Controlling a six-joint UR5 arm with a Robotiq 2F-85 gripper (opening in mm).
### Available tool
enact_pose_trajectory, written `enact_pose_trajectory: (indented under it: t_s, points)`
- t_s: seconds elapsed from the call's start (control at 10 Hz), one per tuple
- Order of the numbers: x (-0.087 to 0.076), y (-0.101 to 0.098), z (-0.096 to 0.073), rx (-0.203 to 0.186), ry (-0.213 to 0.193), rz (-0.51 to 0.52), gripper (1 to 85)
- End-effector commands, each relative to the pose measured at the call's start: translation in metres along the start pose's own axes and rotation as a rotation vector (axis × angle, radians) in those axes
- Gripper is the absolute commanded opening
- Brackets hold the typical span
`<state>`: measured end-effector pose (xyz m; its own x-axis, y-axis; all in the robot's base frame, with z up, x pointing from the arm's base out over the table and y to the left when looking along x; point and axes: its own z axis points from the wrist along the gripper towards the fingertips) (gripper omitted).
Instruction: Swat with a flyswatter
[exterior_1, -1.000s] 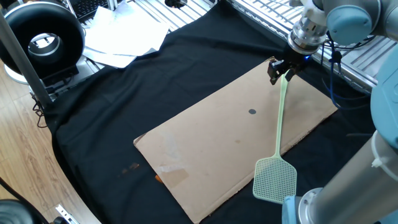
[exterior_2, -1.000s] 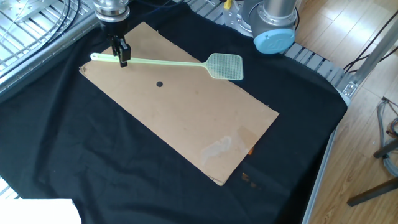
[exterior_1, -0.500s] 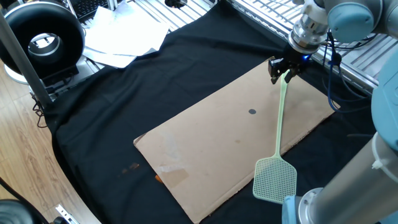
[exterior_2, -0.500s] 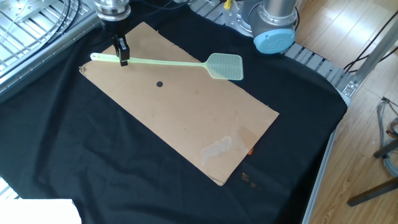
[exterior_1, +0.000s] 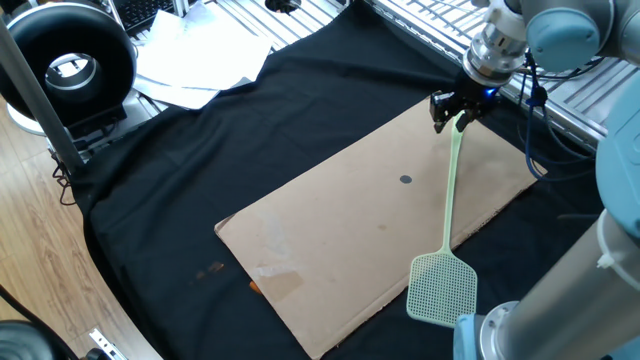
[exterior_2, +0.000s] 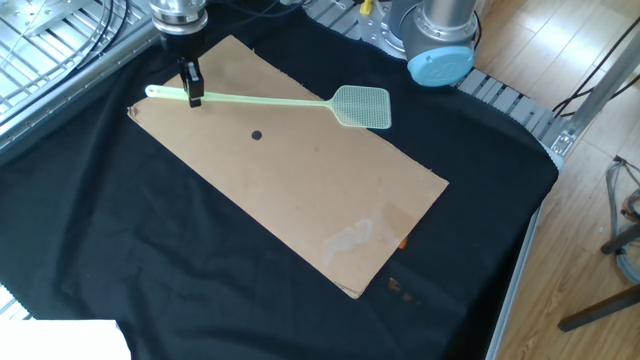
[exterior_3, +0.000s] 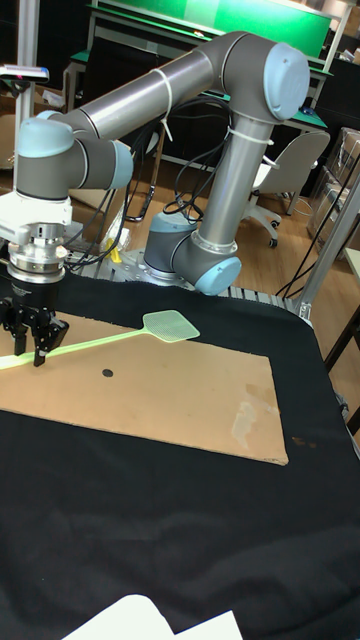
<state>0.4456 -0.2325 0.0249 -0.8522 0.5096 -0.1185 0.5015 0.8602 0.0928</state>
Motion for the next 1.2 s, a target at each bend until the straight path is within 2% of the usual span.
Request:
enact_pose_trajectory:
  t_s: [0.0, 0.2, 0.3, 0.4, 0.7, 0.8, 0.9, 1.1]
  points:
    - [0.007, -0.006, -0.002, 0.014, 0.033, 0.012, 44.7]
    - [0.013, -0.015, -0.003, 0.049, 0.053, 0.010, 44.3]
    - [0.012, -0.013, -0.003, 0.044, 0.054, 0.010, 50.3]
    - [0.011, -0.012, -0.003, 0.037, 0.051, 0.011, 50.3]
    - [0.007, -0.004, -0.002, 0.014, 0.036, 0.012, 59.3]
    - [0.007, -0.004, -0.001, 0.014, 0.035, 0.012, 60.0]
    - [0.002, -0.005, 0.001, 0.018, 0.016, 0.010, 60.3]
    - [0.002, -0.002, 0.003, 0.009, 0.018, 0.011, 61.7]
